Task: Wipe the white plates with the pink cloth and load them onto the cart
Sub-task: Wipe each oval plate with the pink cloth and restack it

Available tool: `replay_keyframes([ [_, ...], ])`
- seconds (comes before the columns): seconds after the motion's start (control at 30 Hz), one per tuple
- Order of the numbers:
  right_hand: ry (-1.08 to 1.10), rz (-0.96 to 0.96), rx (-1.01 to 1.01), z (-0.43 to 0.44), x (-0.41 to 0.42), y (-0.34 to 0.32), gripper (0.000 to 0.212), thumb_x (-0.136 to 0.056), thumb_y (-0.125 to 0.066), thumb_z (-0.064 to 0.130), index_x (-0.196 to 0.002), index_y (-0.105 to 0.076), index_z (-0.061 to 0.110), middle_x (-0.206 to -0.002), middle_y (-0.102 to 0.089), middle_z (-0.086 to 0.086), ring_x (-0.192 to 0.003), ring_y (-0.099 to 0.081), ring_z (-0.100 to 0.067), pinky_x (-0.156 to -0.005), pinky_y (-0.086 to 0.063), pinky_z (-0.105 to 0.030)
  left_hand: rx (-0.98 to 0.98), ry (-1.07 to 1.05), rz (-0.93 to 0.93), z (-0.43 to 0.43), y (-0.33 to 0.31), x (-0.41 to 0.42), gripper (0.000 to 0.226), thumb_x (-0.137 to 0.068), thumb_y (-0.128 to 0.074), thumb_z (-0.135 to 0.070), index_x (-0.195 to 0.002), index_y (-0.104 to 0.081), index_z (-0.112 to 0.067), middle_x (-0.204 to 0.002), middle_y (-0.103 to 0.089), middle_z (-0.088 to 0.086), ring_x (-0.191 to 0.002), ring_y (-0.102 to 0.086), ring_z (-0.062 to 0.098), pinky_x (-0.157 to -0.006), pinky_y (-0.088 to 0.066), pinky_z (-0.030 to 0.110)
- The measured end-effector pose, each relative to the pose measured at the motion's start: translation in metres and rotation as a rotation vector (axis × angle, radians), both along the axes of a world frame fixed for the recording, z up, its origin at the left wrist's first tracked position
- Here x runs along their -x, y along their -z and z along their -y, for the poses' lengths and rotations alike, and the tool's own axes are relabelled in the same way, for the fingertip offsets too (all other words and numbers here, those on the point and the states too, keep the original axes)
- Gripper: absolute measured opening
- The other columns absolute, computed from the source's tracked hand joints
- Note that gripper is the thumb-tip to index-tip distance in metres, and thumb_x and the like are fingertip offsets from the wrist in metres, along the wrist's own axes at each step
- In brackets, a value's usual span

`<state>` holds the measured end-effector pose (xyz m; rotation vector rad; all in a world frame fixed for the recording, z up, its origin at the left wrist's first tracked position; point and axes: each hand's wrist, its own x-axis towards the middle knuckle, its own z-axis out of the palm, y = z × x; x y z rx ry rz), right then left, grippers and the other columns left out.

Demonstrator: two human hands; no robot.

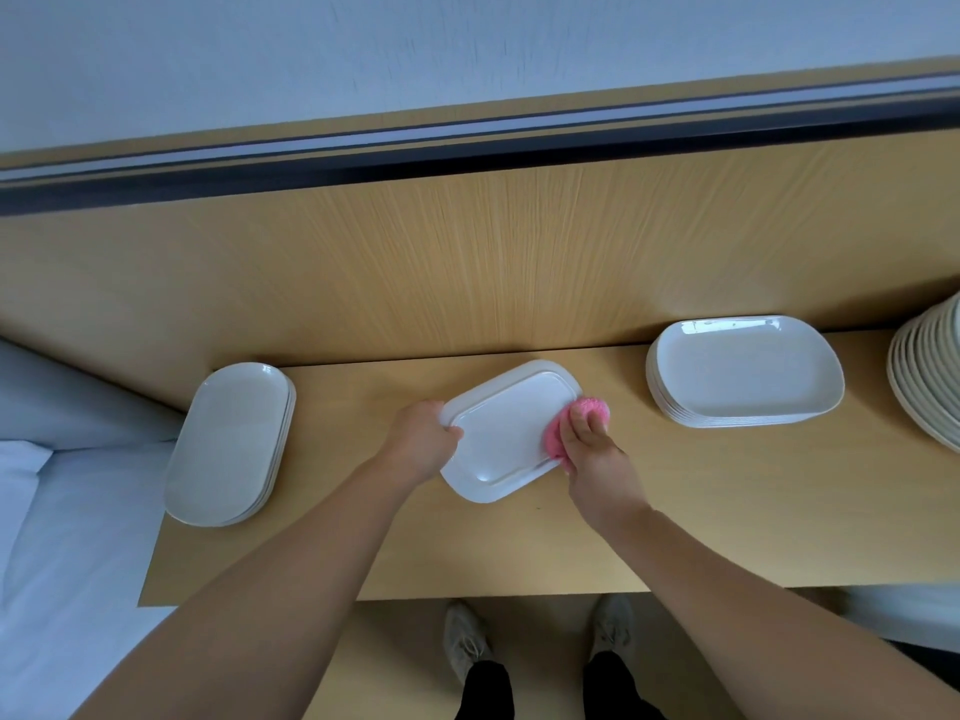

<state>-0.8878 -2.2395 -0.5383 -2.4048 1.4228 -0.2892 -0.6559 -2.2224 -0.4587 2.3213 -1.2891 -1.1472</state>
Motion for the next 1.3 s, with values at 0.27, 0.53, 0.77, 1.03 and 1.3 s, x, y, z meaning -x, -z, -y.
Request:
replay_keyframes([
  [0.27, -0.160, -0.004, 0.092, -0.042, -0.020, -0.007, 0.074, -0.047, -0.091, -0.005, -0.117, -0.066, -0.004, -0.123, -0.064, -0.018, -0.113, -0.061, -0.040, -0.082, -0.055, -0.039, -0.003, -0.001, -0.012, -0.002, -0.002, 0.003, 0.013, -0.089, -0.056, -0.017, -0.096, -0.065, -0.011, -0.087, -0.064, 0.006, -0.069, -0.054, 0.020, -0.056, -0.040, 0.025],
  [0.53, -0.422, -0.195, 0.334, -0.055, -0.035, -0.012, 0.048, -0.077, -0.041, 0.009, -0.115, -0.068, 0.002, -0.122, -0.066, -0.014, -0.118, -0.060, -0.033, -0.120, -0.013, -0.039, 0.029, -0.006, -0.036, -0.004, -0.005, 0.008, 0.011, -0.088, -0.055, -0.013, -0.079, -0.060, -0.016, -0.067, -0.053, -0.003, -0.058, -0.046, 0.015, -0.050, -0.033, 0.023],
  [0.77, -0.639, -0.212, 0.260, -0.030, -0.014, -0.016, 0.051, -0.075, -0.056, 0.006, -0.126, -0.063, 0.009, -0.134, -0.060, -0.010, -0.129, -0.052, -0.029, -0.109, -0.041, -0.041, 0.015, -0.001, -0.039, -0.005, -0.006, 0.008, 0.008, -0.089, -0.057, -0.014, -0.084, -0.063, -0.011, -0.067, -0.055, -0.003, -0.060, -0.050, 0.015, -0.050, -0.035, 0.023],
  [1.03, -0.417, -0.206, 0.194, 0.013, 0.010, -0.032, 0.063, -0.041, -0.086, -0.005, -0.102, -0.075, 0.008, -0.111, -0.072, -0.008, -0.109, -0.066, -0.029, -0.085, -0.056, -0.039, 0.002, -0.050, -0.044, -0.006, -0.001, 0.006, 0.013, -0.089, -0.056, -0.017, -0.093, -0.066, -0.010, -0.075, -0.058, 0.001, -0.060, -0.051, 0.015, -0.052, -0.038, 0.023],
  [1.3, -0.639, -0.126, 0.164, 0.000, -0.026, -0.026, 0.064, -0.060, -0.077, -0.010, -0.122, -0.066, 0.005, -0.131, -0.061, -0.013, -0.126, -0.053, -0.034, -0.105, -0.039, -0.050, 0.022, -0.018, -0.045, -0.003, -0.002, 0.007, 0.010, -0.090, -0.058, -0.015, -0.079, -0.060, -0.013, -0.069, -0.055, -0.002, -0.063, -0.050, 0.018, -0.051, -0.037, 0.023],
])
